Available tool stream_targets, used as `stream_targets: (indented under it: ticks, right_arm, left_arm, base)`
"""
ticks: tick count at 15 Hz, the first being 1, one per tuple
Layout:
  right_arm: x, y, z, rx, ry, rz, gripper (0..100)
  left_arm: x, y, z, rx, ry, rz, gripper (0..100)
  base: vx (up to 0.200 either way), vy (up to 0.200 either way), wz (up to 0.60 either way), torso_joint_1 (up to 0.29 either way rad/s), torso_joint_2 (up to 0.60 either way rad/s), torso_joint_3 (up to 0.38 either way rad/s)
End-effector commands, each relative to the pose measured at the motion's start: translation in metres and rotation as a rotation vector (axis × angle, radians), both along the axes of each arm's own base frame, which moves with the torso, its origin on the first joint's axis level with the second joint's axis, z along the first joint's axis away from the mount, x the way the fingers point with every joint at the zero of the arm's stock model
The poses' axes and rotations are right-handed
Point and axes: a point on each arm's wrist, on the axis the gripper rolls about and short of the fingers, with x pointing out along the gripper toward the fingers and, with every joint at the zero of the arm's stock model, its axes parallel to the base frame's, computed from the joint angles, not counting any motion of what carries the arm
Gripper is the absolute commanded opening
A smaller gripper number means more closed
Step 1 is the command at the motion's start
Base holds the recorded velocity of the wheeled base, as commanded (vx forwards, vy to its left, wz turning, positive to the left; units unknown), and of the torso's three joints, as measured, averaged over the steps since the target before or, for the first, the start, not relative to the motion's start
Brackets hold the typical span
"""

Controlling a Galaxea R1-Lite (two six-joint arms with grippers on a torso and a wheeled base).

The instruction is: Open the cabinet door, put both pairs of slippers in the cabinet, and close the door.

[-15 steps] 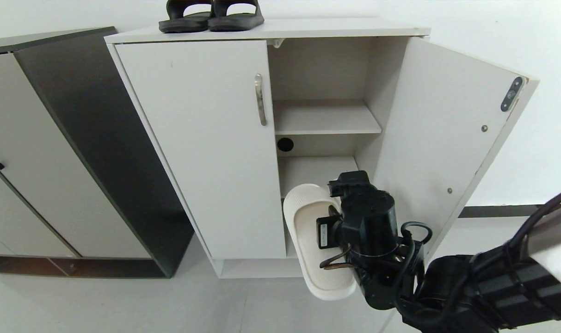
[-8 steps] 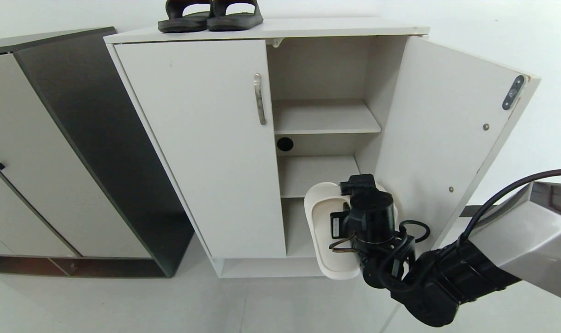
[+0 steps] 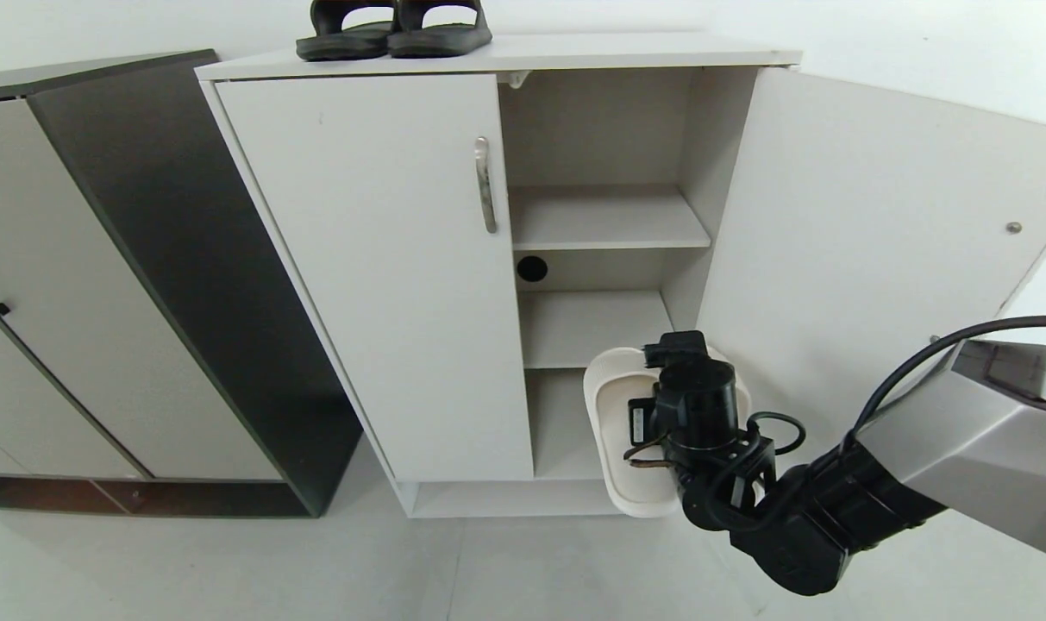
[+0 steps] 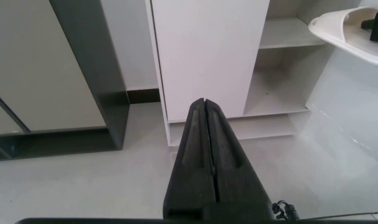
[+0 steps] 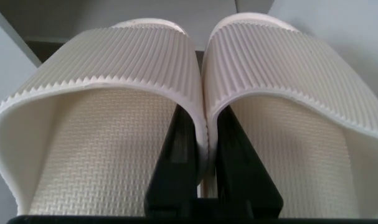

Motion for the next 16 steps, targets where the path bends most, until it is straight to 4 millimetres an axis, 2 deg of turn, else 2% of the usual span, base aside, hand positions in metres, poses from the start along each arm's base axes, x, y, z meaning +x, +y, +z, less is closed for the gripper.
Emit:
stream_targets:
  ticks: [1, 4, 7, 10, 16]
  right_arm:
    - [0.004, -0.001, -0.006, -0.006, 0.009, -0.004, 0]
    - [0.0, 0.005, -0.003, 0.005, -0.002, 0.017, 0]
    - [-0.013, 0.026, -0.002, 0.022, -0.007, 0.116, 0]
    - [-0.001, 0.038, -0.013, 0.029, 0.0, 0.161, 0]
    - [0.003, 0.04, -0.02, 0.021, 0.007, 0.158, 0]
  left_arm:
    - [0.0, 0.0, 0.0, 0.0, 0.002, 0.0, 0]
    - [0.0, 0.0, 0.0, 0.0, 0.002, 0.0, 0]
    - [0.0, 0.0, 0.0, 0.0, 0.002, 0.0, 0]
    - [0.0, 0.0, 0.0, 0.002, 0.002, 0.0, 0]
    - [0.0, 0.0, 0.0, 0.003, 0.002, 0.0, 0]
  base:
    - [0.0, 0.0, 0.0, 0.0, 0.0, 0.0]
    - [0.0, 0.0, 0.0, 0.0, 0.0, 0.0]
    - [0.0, 0.0, 0.0, 0.0, 0.0, 0.0]
    - [0.0, 0.0, 0.0, 0.0, 0.0, 0.0]
    - [0.0, 0.0, 0.0, 0.0, 0.0, -0.073]
